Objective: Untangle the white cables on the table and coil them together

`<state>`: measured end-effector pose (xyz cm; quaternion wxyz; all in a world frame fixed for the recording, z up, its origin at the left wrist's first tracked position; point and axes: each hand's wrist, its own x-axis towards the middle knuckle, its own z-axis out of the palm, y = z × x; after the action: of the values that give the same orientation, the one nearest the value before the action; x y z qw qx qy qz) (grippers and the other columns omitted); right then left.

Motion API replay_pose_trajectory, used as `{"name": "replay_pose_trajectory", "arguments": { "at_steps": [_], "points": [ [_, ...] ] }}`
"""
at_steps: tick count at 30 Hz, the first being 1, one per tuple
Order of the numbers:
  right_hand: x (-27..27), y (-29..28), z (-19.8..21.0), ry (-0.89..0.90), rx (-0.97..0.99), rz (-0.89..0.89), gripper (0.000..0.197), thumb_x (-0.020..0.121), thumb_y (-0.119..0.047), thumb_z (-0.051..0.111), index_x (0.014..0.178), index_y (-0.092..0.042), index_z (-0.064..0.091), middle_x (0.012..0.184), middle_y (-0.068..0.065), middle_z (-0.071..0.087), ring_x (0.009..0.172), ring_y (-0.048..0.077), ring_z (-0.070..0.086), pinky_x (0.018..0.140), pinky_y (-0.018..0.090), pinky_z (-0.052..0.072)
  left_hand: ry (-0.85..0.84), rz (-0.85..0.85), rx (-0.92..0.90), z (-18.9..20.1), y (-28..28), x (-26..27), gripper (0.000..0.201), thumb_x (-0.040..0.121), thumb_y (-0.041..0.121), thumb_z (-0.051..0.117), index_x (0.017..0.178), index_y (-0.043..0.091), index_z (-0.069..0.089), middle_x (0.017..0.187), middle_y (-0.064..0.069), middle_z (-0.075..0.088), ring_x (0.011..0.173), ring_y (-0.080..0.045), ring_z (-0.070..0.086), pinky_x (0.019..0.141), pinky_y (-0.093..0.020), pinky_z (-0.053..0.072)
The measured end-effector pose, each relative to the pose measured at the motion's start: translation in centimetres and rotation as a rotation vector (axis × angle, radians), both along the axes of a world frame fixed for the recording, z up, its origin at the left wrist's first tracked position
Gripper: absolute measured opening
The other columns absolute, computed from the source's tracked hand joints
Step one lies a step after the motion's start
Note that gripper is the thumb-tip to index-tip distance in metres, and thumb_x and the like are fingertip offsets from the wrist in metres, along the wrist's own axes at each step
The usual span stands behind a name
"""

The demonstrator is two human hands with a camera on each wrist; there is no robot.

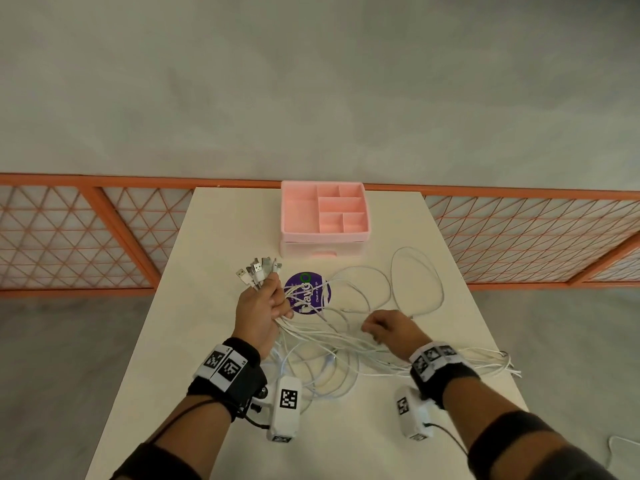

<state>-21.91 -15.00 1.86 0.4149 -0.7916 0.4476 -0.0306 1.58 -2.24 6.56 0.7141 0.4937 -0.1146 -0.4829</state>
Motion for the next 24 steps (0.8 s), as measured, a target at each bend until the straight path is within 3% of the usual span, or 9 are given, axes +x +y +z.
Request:
{"name": "replay_pose_trajectory", "arguments": {
  "at_steps": [3, 6, 10, 12, 14, 16, 18, 20, 24],
  "points": [
    [-3.6, -3.4, 0.5, 0.181, -0.057, -0.034, 0.017, 0.093, -0.027, 0.065, 0.091, -0.011, 0.071, 0.078, 0.0, 0.069, 0.074, 0.014, 0.063, 0.068, 0.023, 0.046, -0.005, 0.005, 0.018, 0.0, 0.0, 0.0, 0.034, 0.104, 0.019, 0.047, 0.071, 0.016, 0.044, 0.051, 0.007, 0.028, 0.041, -0.009, 0.024, 0.046, -0.026, 0.032],
    [-7.2, -6.1, 1.5, 0.414, -0.171, -0.049, 0.011, 0.094, -0.024, 0.061, 0.087, -0.017, 0.068, 0.085, -0.001, 0.067, 0.084, 0.018, 0.061, 0.073, 0.027, 0.042, -0.016, -0.001, 0.053, 0.1, 0.0, 0.2, 0.033, 0.104, 0.022, 0.048, 0.072, 0.015, 0.045, 0.052, 0.007, 0.027, 0.041, -0.008, 0.022, 0.043, -0.023, 0.025],
    [-13.4, -9.1, 2.8, 0.594, -0.306, -0.215, 0.015, 0.095, -0.026, 0.059, 0.08, -0.025, 0.061, 0.087, 0.002, 0.069, 0.083, 0.021, 0.062, 0.078, 0.032, 0.049, 0.02, 0.039, 0.076, 0.0, -0.1, 1.1, 0.033, 0.104, 0.025, 0.048, 0.073, 0.014, 0.051, 0.051, 0.008, 0.027, 0.04, -0.007, 0.022, 0.042, -0.02, 0.023],
    [-15.8, -10.0, 3.7, 0.582, -0.357, -0.384, 0.019, 0.095, -0.018, 0.058, 0.076, -0.015, 0.063, 0.073, 0.005, 0.065, 0.07, 0.024, 0.061, 0.071, 0.033, 0.048, 0.01, 0.049, 0.076, -0.1, -0.3, 1.0, 0.032, 0.104, 0.025, 0.048, 0.075, 0.012, 0.053, 0.05, 0.008, 0.028, 0.04, -0.007, 0.023, 0.042, -0.021, 0.024],
    [-17.4, -10.7, 5.1, 0.483, -0.436, -0.576, 0.015, 0.093, -0.006, 0.056, 0.081, -0.005, 0.065, 0.073, 0.013, 0.063, 0.068, 0.028, 0.058, 0.067, 0.036, 0.048, -0.017, 0.039, 0.077, -0.2, -0.5, 0.7, 0.031, 0.104, 0.025, 0.048, 0.077, 0.011, 0.054, 0.051, 0.008, 0.028, 0.04, -0.007, 0.023, 0.042, -0.021, 0.025],
    [-18.4, -11.4, 6.4, 0.378, -0.497, -0.731, 0.013, 0.089, 0.006, 0.053, 0.09, -0.002, 0.063, 0.089, 0.02, 0.063, 0.079, 0.033, 0.058, 0.073, 0.04, 0.051, -0.028, 0.03, 0.085, -0.3, -0.7, 0.4, 0.031, 0.104, 0.024, 0.048, 0.077, 0.011, 0.053, 0.051, 0.008, 0.029, 0.039, -0.007, 0.023, 0.041, -0.02, 0.026],
    [-19.5, -11.9, 6.7, 0.342, -0.514, -0.82, 0.023, 0.084, 0.012, 0.054, 0.098, -0.002, 0.064, 0.113, 0.025, 0.057, 0.098, 0.04, 0.056, 0.09, 0.05, 0.052, -0.023, 0.028, 0.091, -0.2, -0.9, 0.4, 0.03, 0.104, 0.024, 0.048, 0.078, 0.011, 0.053, 0.051, 0.008, 0.029, 0.039, -0.006, 0.023, 0.04, -0.019, 0.026],
    [-19.8, -11.4, 6.8, 0.421, -0.517, -0.844, 0.03, 0.08, 0.012, 0.057, 0.104, -0.004, 0.065, 0.128, 0.023, 0.047, 0.117, 0.044, 0.046, 0.103, 0.055, 0.044, -0.018, 0.028, 0.099, -0.2, -1.0, 0.6, 0.03, 0.104, 0.024, 0.048, 0.078, 0.011, 0.053, 0.051, 0.008, 0.029, 0.039, -0.006, 0.023, 0.039, -0.019, 0.025],
    [-19.6, -9.5, 4.4, 0.551, -0.321, -0.708, 0.03, 0.087, 0.003, 0.058, 0.115, -0.004, 0.068, 0.129, 0.021, 0.057, 0.115, 0.039, 0.057, 0.1, 0.045, 0.047, -0.007, -0.001, 0.104, -0.1, -1.0, 0.5, 0.029, 0.104, 0.025, 0.049, 0.078, 0.012, 0.053, 0.052, 0.007, 0.029, 0.039, -0.007, 0.023, 0.04, -0.019, 0.024]
  ]
}}
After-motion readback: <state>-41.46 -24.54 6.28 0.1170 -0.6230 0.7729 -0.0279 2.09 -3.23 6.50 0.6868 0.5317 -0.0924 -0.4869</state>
